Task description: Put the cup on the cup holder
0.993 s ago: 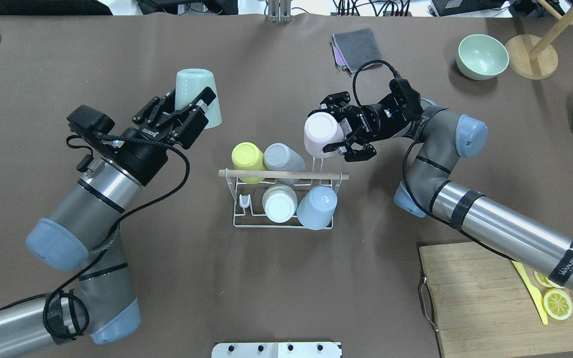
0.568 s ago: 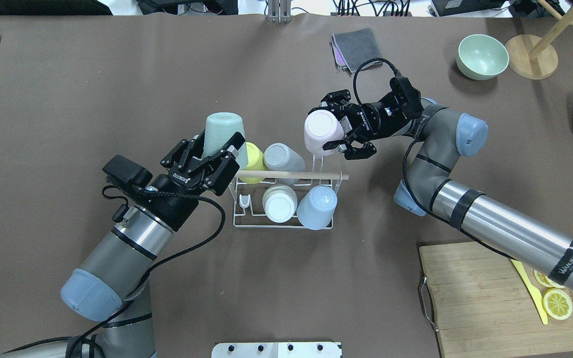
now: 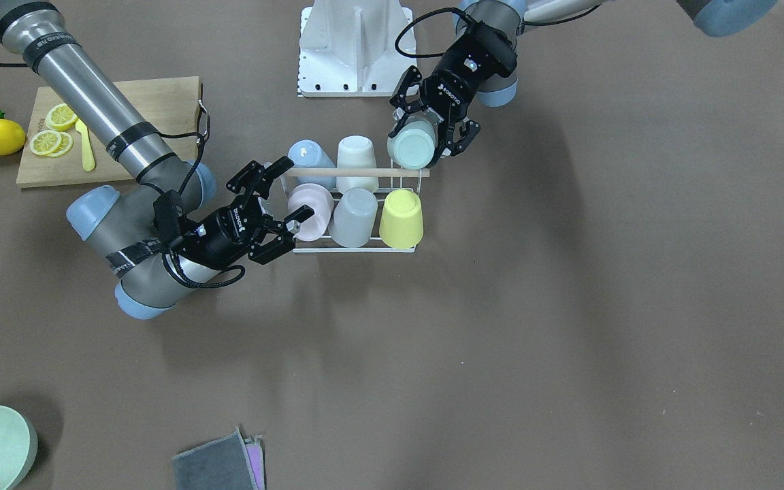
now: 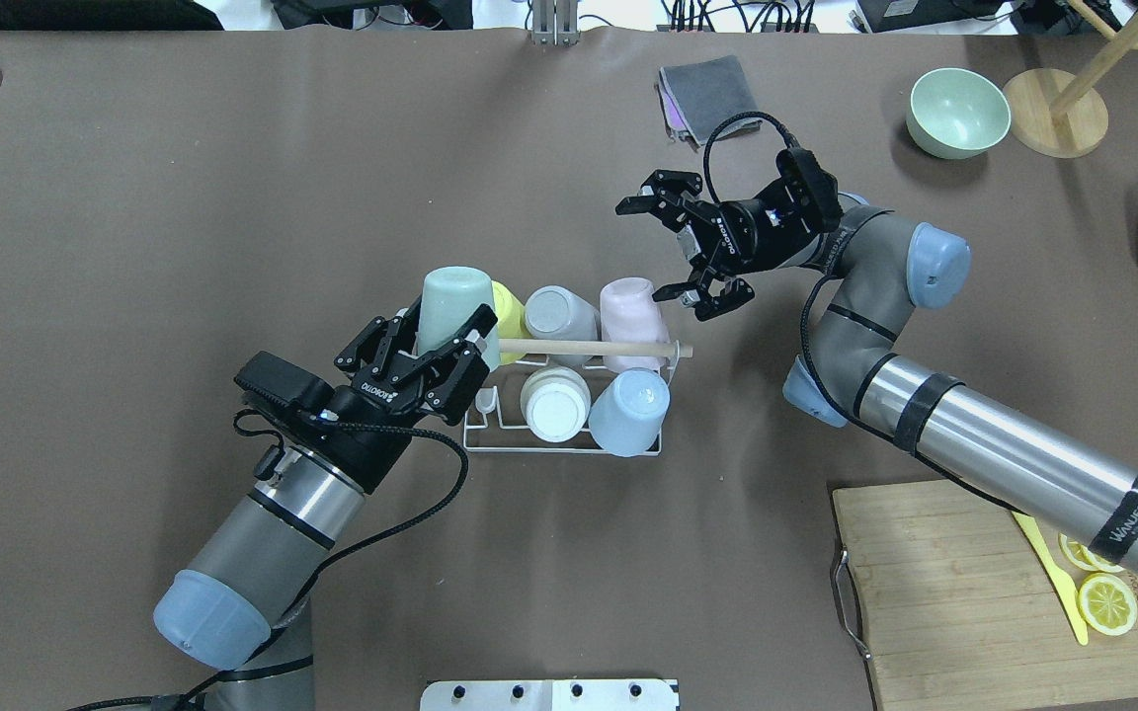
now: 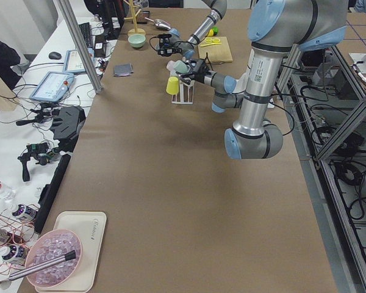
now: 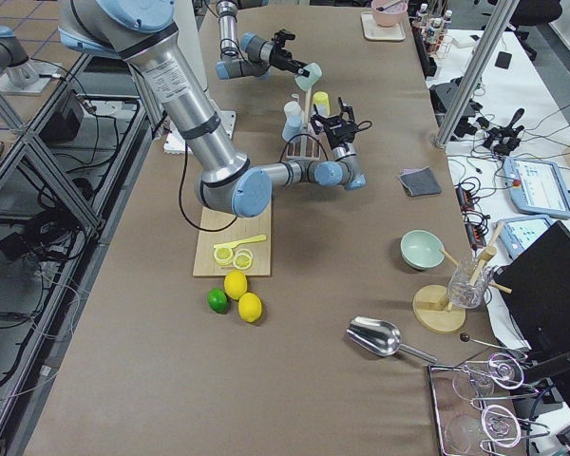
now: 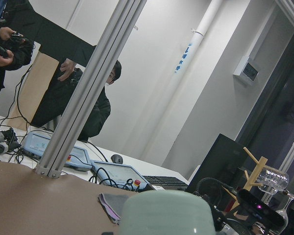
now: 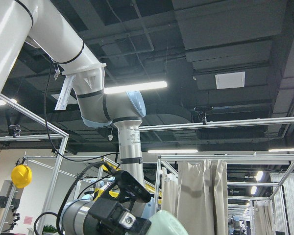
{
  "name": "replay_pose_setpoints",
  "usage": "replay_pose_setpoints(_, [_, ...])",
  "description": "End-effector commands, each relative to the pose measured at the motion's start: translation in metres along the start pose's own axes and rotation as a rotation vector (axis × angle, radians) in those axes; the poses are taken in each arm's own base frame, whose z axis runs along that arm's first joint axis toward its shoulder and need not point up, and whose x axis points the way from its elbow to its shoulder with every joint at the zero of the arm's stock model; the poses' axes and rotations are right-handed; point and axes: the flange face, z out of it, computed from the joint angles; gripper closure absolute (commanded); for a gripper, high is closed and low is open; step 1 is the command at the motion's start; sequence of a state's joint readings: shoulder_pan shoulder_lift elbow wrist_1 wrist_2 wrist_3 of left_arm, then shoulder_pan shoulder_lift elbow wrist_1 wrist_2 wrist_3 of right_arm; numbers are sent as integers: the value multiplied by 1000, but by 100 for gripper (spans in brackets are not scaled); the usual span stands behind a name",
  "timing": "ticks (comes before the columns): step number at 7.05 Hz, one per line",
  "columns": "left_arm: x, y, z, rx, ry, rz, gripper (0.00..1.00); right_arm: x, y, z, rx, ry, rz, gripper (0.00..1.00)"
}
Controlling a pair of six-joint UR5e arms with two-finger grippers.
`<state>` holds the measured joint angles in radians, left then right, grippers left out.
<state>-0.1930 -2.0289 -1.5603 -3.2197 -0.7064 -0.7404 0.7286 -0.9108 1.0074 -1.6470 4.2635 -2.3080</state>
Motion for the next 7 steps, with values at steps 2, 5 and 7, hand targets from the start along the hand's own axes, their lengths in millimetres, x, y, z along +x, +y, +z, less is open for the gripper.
replay_pose_setpoints(2, [7,10,2,-7,2,-4,100,36,-51,-30,2,85,30,0])
replay_pose_setpoints(5, [7,17,-1,-21,3,1,100,74,-109,-82,-59,250,321,0])
replay_pose_setpoints(7, [-3,28,-1,-24,0,6,100,101,-160,-118,-68,409,590,1])
